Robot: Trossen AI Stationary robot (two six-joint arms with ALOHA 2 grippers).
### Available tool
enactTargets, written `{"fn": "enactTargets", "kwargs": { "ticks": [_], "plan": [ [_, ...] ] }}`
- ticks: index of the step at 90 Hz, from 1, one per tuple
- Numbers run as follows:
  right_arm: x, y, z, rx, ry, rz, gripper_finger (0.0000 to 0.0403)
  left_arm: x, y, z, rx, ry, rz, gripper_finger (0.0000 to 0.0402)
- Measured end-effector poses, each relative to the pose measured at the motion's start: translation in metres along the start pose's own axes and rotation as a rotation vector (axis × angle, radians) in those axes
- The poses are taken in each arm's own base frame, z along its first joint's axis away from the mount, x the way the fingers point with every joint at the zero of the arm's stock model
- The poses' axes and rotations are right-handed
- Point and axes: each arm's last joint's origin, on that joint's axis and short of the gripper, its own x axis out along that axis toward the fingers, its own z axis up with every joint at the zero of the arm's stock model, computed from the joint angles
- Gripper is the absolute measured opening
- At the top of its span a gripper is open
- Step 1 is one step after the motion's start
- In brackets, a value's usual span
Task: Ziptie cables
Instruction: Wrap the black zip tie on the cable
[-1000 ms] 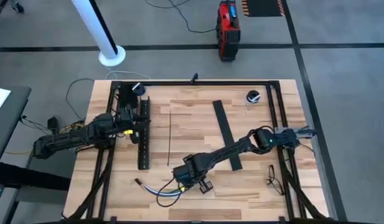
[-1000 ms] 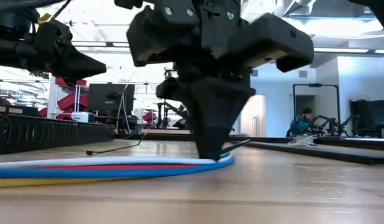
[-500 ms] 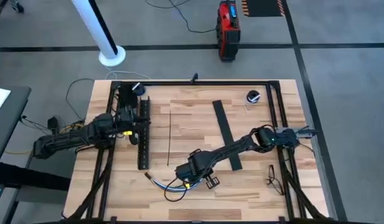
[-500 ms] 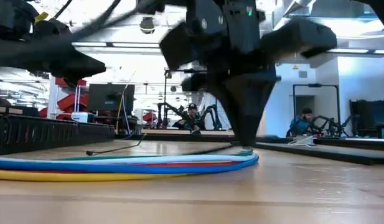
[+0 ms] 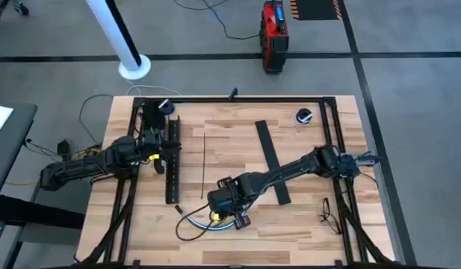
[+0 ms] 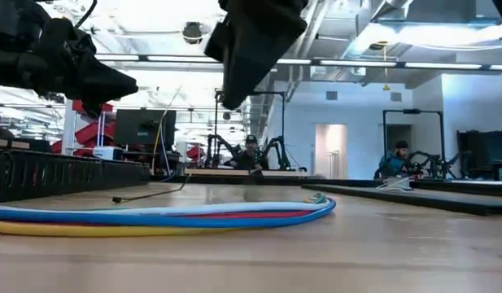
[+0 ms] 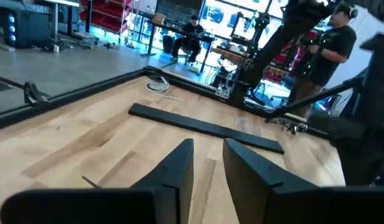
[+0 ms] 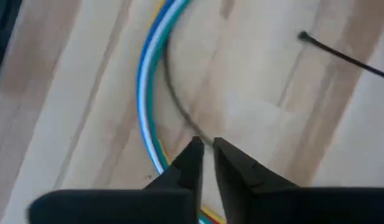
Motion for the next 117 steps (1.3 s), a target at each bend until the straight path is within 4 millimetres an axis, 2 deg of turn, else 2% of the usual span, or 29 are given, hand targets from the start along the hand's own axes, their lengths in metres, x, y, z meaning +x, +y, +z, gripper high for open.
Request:
{"fn": "enactTargets", "kwargs": {
  "ticks": [17, 29, 35, 51, 59, 73, 81, 91, 100, 110, 117],
  "plan": [
    [0.0, 0.007, 0.003, 0.056, -0.031, 0.011, 0.0143, 0.0, -0.002, -0.001, -0.007, 0.007, -0.02, 0.0082],
    [0.002, 0.02, 0.007, 0.051, -0.064, 0.024, 0.0187, 0.0, -0.004, -0.001, -0.005, 0.014, -0.04, 0.0082],
    [0.012, 0.027, 0.01, 0.035, -0.075, 0.034, 0.0201, 0.0, -0.005, -0.002, -0.004, 0.017, -0.051, 0.0082],
    [0.047, 0.04, 0.009, 0.021, -0.064, 0.046, 0.0214, 0.0, -0.007, -0.002, 0.018, 0.02, -0.053, 0.0082],
    [0.056, 0.044, 0.008, 0.013, -0.055, 0.033, 0.0213, 0.0, -0.007, -0.003, 0.02, 0.021, -0.054, 0.0082],
    [0.066, 0.039, 0.007, 0.017, -0.054, -0.023, 0.0205, 0.0, -0.007, -0.003, 0.02, 0.023, -0.052, 0.0082],
    [0.056, 0.025, 0.013, 0.037, -0.107, -0.084, 0.0197, 0.0, -0.007, -0.003, 0.016, 0.022, -0.052, 0.0082],
    [0.045, -0.008, 0.016, 0.078, -0.151, -0.142, 0.0169, 0.0, -0.007, -0.003, 0.011, 0.022, -0.048, 0.0082],
    [0.044, -0.044, 0.015, 0.125, -0.172, -0.176, 0.0113, 0.0, -0.007, -0.003, 0.005, 0.021, -0.048, 0.0082],
    [0.041, -0.088, 0.012, 0.179, -0.23, -0.224, 0.0029, 0.0, -0.006, -0.003, 0.003, 0.02, -0.045, 0.0082],
    [0.038, -0.117, 0.008, 0.2, -0.258, -0.259, 0.001, 0.0, -0.006, -0.003, 0.003, 0.019, -0.04, 0.0082]
  ]
}}
